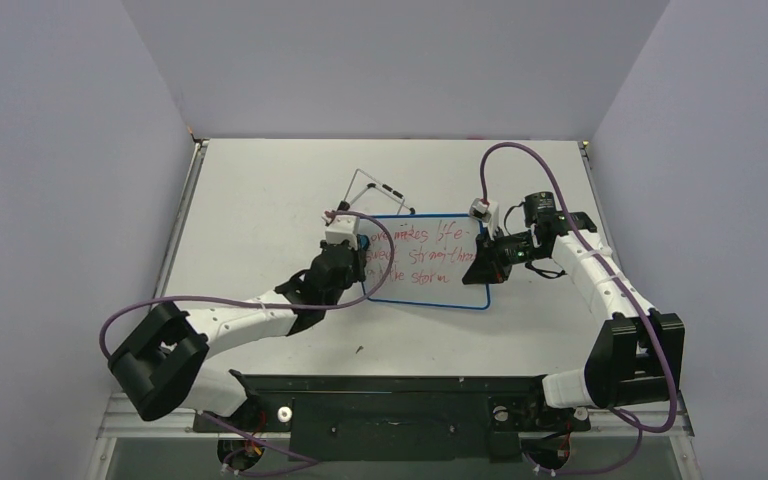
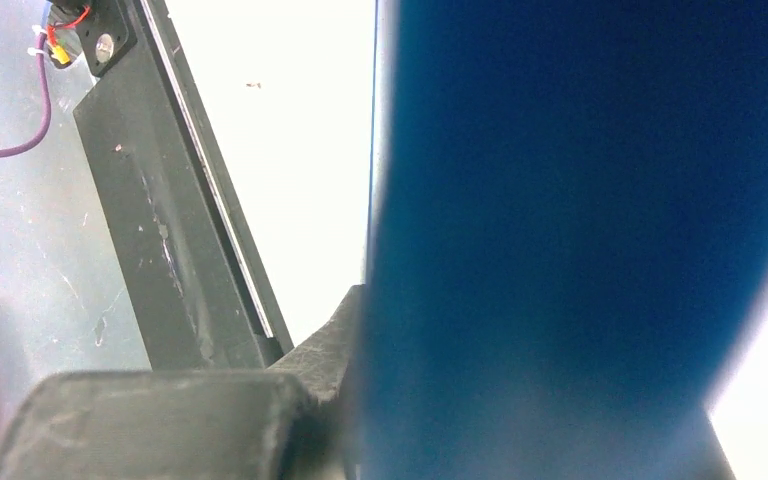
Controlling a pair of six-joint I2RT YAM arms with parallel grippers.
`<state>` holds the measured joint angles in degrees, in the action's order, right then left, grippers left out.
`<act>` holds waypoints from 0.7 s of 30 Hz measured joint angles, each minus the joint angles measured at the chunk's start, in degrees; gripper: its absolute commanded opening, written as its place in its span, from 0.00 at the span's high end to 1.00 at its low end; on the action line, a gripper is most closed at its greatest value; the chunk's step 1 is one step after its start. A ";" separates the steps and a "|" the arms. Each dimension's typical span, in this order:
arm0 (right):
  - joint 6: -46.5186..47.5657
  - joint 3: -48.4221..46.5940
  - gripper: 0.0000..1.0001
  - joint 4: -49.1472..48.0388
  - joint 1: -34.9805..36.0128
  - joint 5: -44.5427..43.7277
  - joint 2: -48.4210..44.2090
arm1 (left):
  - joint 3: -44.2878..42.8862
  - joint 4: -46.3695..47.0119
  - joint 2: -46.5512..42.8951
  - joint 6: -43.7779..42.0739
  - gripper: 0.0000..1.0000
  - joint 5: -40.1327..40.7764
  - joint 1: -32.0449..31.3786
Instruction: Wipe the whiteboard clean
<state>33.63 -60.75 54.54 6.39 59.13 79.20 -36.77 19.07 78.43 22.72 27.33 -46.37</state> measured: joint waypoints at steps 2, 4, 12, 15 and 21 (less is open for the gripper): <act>-0.09 0.00 1.00 0.09 -0.07 0.00 0.00 | 0.00 -0.04 0.85 0.09 1.00 1.44 -1.36; -0.24 0.00 1.00 0.15 -0.09 0.00 0.00 | 0.00 -0.09 1.64 0.17 1.00 3.04 -2.64; -0.24 0.00 1.00 0.15 -0.11 -0.02 0.00 | -0.04 -0.04 2.32 -0.66 1.00 5.68 -4.17; -0.22 0.00 1.00 0.09 -0.11 -0.04 0.00 | -1.18 -1.51 2.32 -2.10 1.00 5.90 -4.04; -0.15 0.00 1.00 -0.31 -0.11 -0.15 -0.02 | -4.94 -3.96 2.32 -4.26 1.00 6.21 -3.34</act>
<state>33.47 -60.75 54.24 6.28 58.98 79.18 -41.71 15.11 80.75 18.46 33.54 -49.71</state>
